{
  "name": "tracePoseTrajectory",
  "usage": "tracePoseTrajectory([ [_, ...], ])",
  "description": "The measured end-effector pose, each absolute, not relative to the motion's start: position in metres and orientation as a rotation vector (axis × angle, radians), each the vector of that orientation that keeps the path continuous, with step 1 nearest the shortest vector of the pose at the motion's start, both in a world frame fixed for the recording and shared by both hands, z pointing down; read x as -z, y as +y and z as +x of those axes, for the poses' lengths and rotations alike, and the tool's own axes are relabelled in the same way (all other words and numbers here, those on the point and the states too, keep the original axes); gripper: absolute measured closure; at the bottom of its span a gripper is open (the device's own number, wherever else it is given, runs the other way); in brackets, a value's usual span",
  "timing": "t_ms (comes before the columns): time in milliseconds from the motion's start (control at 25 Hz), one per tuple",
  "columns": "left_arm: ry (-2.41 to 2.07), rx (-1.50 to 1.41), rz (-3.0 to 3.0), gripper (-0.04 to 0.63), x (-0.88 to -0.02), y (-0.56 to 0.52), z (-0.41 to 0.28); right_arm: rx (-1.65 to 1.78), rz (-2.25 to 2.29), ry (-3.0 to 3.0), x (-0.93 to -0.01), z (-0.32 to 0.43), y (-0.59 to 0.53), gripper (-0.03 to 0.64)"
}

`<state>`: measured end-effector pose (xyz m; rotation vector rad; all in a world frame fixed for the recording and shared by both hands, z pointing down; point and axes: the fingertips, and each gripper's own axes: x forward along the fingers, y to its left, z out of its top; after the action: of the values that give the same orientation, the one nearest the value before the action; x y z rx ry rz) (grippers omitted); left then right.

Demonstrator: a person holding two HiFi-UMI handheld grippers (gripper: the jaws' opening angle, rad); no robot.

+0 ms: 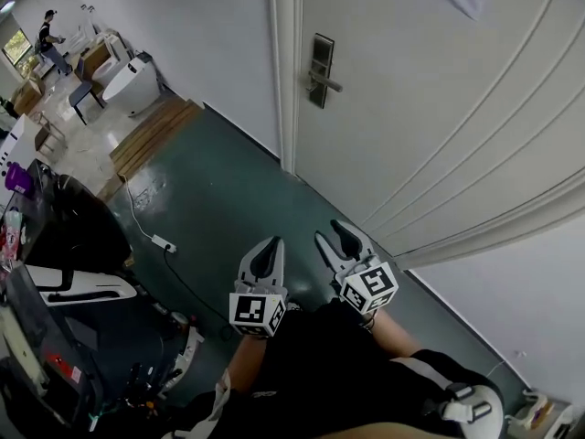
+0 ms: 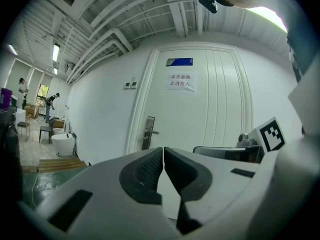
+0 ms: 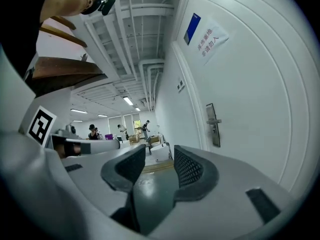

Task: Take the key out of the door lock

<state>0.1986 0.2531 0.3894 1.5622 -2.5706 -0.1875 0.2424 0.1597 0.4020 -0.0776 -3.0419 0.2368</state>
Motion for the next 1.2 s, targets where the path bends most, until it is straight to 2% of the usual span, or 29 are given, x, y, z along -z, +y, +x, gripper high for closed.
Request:
tracePoseTrajectory([
  [160, -2.565, 0.236, 1.506, 0.568, -0.4, 0.268, 0.189, -0.17, -0.107, -2.99, -0.41, 0.237, 0.171, 0.411],
  [640, -2.633, 0.26, 1.333, 0.568, -0.415, 0.301, 0.128, -0.148, -0.223, -2.948, -0.42, 0.164, 0.183, 0.41],
  [1200, -2.587, 0.24, 1.42, 0.568, -0.408, 0.216, 0.045, -0.16, -0.144, -2.962, -0.416, 0.086, 0.103, 0.411],
])
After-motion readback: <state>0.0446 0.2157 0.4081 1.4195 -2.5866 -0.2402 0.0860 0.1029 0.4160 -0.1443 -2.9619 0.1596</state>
